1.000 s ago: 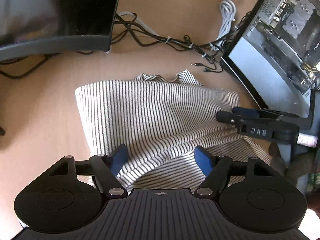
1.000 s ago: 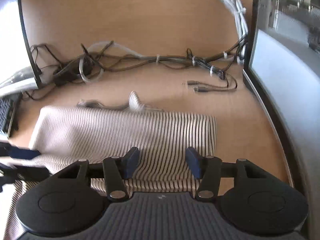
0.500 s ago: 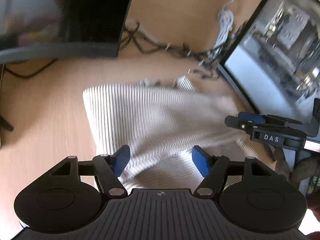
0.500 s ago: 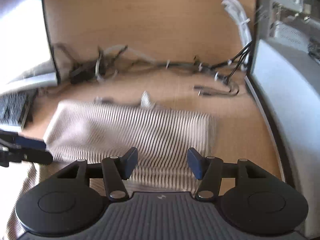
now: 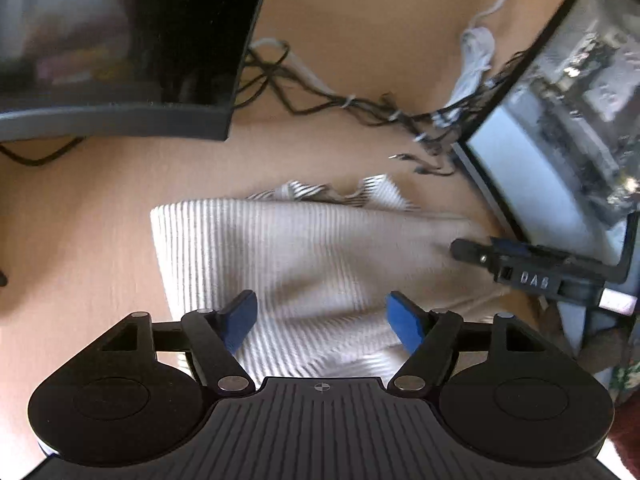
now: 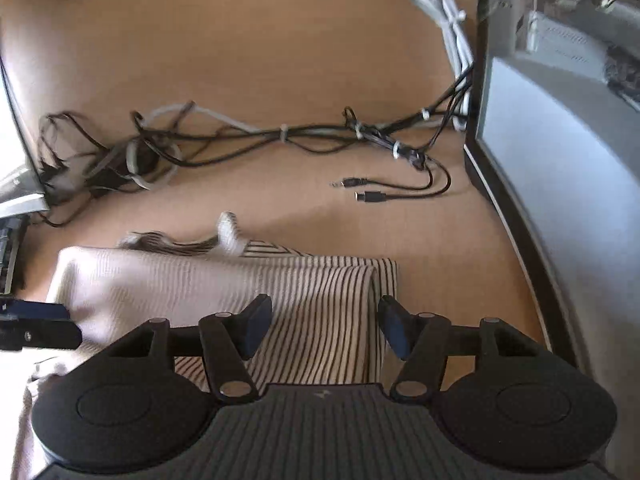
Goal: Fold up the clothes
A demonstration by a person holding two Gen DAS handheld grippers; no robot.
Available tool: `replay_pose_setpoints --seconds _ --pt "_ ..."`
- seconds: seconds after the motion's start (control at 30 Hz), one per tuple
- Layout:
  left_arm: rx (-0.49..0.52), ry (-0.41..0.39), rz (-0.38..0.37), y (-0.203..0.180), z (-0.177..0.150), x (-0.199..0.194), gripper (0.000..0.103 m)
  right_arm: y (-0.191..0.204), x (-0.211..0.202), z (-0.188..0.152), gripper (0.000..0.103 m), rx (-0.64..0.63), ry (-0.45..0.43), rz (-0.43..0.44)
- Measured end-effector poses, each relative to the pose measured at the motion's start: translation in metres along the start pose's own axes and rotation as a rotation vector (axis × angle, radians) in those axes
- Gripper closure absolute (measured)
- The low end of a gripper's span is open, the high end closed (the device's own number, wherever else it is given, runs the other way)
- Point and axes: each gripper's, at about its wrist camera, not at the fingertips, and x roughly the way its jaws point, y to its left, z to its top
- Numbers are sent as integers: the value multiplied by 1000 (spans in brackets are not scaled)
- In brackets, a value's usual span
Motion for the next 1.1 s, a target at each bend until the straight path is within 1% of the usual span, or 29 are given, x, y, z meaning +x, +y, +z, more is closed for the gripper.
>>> replay_pose_setpoints --seconds 0.03,0.1,0.17,0.2,0.23,0.27,0.3,0.33,0.4,0.43,0.5,0.57,0.6,0.67,0.7,0.73,0.83,0.87,0.9,0.93,0.97,1.0,1.03,1.07,1.1 --pt "11 -3 -12 -1 -1 -5 26 2 -9 -3 43 -12 -14 2" --pt "23 7 -27 -1 -8 -9 26 4 -16 -13 43 -22 0 16" --pt "36 45 -8 3 -18 -4 26 7 -22 -24 43 -29 24 32" --pt "47 58 4 6 -24 -1 29 8 -19 -30 42 -36 44 28" --pt "61 52 6 5 -26 -3 29 8 -14 -36 42 -44 71 16" --pt "75 45 7 4 -27 -6 29 5 -11 -38 41 -26 86 19" --pt "71 26 2 4 -25 -13 27 0 -12 -37 41 7 94 33" --pt "66 7 -3 5 -22 -21 23 -4 -15 -33 41 32 95 41" --pt "28 -40 -14 16 -15 -34 16 -4 -19 -24 41 37 65 45" --pt "-9 -52 -15 25 -9 -38 15 -1 -12 -18 41 29 62 49" --pt "-91 -49 -3 43 -1 -36 16 6 0 -8 41 13 56 59" --pt "-156 -36 35 56 3 -29 18 13 13 2 40 -4 49 69" --pt "-176 -32 41 59 4 -26 18 17 19 7 40 -12 46 74" --pt "-190 -32 27 58 5 -22 18 24 32 18 41 -28 40 84" --pt "-184 -30 25 54 6 -20 18 27 38 23 46 -37 37 89" --pt "-172 -29 29 50 6 -20 17 31 44 28 54 -45 34 94" --pt "-163 -39 35 43 4 -28 15 41 63 43 55 -70 24 108" --pt "-174 -47 29 45 2 -34 14 45 69 48 55 -78 21 113" --pt "-192 -57 19 47 -1 -42 13 47 77 50 60 -87 28 117" --pt "-211 -66 7 49 -4 -51 12 47 86 49 71 -92 47 126" --pt "-232 -75 -12 52 -7 -59 11 47 91 49 73 -100 53 135" --pt "-258 -84 -40 54 -10 -67 8 48 93 49 78 -112 49 141" --pt "-290 -92 -84 59 -15 -75 8 49 95 50 85 -124 45 146" --pt "-322 -99 -130 63 -19 -83 7 50 93 51 87 -131 39 158" --pt "-349 -104 -170 66 -21 -87 6 51 89 52 97 -134 32 174"
